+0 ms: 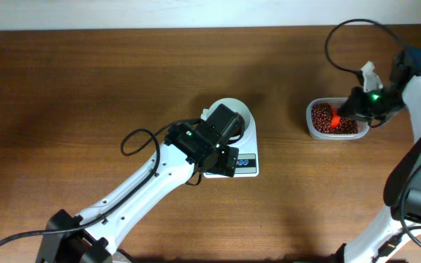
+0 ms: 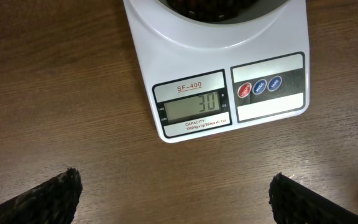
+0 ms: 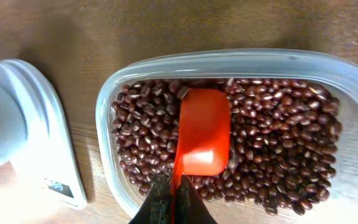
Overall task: Scoop item into bowl and weigh 50g on scale
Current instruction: 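Move the empty scoop back to the bean tub with the right gripper, then dig the red scoop into the beans with the right gripper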
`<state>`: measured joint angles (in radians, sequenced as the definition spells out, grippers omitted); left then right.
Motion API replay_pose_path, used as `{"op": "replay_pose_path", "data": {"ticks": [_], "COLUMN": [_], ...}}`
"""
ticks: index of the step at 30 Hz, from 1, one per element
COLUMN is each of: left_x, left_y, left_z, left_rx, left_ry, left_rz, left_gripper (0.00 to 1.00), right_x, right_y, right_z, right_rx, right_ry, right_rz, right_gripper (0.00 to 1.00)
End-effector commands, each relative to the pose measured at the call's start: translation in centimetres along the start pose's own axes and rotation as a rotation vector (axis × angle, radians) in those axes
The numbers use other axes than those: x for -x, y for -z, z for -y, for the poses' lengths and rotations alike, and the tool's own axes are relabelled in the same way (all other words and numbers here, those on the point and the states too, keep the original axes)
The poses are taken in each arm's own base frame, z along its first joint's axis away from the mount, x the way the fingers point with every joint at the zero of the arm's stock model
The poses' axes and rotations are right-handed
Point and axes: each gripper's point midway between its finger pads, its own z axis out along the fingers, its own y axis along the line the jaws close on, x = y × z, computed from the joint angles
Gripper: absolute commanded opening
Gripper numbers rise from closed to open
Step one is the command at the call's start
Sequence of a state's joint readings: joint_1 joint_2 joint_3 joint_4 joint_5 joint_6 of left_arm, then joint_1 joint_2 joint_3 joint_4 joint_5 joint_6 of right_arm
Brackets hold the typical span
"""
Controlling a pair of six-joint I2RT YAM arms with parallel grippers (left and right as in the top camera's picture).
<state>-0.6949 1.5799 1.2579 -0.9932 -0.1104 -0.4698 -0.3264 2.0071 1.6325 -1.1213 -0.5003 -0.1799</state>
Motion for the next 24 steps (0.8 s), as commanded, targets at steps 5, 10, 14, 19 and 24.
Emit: {"op": "replay_pose_path", "data": {"ticks": [5,10,14,19,24], "left_x": [-0.2,-0.2,-0.2,-0.2,-0.2], "left_y": [-0.1,-0.1,-0.1,-0.1,-0.1], "left_z": [-0.2,-0.3,-0.2,-0.2,-0.2], "left_rx": [0.014,0.014,0.014,0.014,0.014], "left_ry": [0.011,0.012,0.012,0.012,0.011], "left_rz": [0.002,0.002,0.002,0.002,0.002], "left_gripper": [0.99,0.99,0.99,0.99,0.99], "right_x": [0.1,-1.1,-0.7,-0.3,0.1], "right_y": [0.6,-1.4,-0.8,0.9,2.0], "right_z": [-0.4,0.9,1.8,2.7,2.6], "right_rx": [0.176,0.177,0.230,0.310,0.385], "right_ry": [-0.065,-0.086,-0.124,-0.173,-0.196], "right_rz": [0.043,0.038,0.086,0.149,0.188], "right_gripper": [0.04,0.04,0.04,0.04,0.04]}}
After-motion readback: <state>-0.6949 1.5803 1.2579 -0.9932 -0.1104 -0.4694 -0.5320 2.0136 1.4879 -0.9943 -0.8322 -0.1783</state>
